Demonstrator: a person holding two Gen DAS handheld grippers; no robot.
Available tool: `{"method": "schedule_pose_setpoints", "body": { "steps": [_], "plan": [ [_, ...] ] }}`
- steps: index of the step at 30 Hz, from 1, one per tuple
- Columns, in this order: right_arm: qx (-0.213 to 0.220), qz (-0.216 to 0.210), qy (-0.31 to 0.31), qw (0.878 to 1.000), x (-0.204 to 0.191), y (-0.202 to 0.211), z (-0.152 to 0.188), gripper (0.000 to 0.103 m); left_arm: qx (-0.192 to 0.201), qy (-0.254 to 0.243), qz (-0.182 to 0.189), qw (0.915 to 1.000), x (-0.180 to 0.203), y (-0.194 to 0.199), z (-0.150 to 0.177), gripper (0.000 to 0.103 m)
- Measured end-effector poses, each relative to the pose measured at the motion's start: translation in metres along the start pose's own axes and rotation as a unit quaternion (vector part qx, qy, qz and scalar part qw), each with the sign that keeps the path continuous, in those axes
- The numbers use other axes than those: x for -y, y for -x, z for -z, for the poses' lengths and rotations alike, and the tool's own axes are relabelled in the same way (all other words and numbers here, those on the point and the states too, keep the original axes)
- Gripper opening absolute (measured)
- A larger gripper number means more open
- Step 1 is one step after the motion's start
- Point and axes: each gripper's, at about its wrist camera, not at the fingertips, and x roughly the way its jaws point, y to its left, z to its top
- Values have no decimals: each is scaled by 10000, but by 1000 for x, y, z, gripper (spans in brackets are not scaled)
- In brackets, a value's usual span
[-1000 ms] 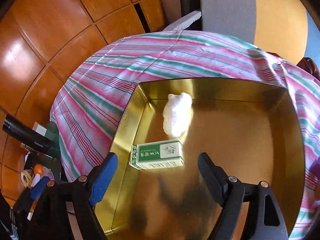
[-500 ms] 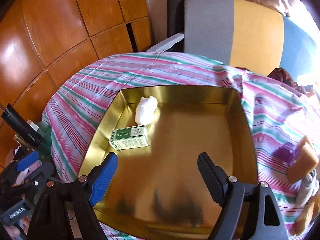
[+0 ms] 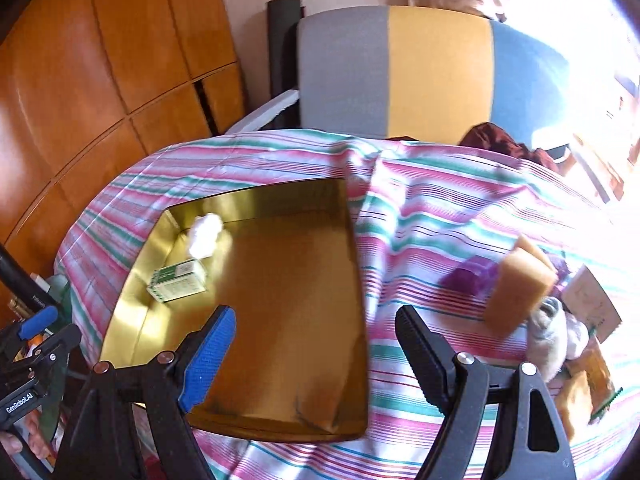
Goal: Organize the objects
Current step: 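Move both tools back toward the remaining items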
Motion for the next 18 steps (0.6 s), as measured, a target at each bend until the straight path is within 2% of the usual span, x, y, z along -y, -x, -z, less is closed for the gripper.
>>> {"method": "schedule_pose_setpoints", "body": {
  "steps": [7,11,18],
  "plan": [
    [113,338,-461,9983,54,14,9,83,-79,-278,149,9995,28,-4,1,75],
    [169,567,-703,9958,86,25,14,83,-67,-451,230,9987,42,-5,1,83],
    [295,993,-1198,9874,148,46,19,83,-147,-761,445,9960,71,-10,0,83]
  ]
}}
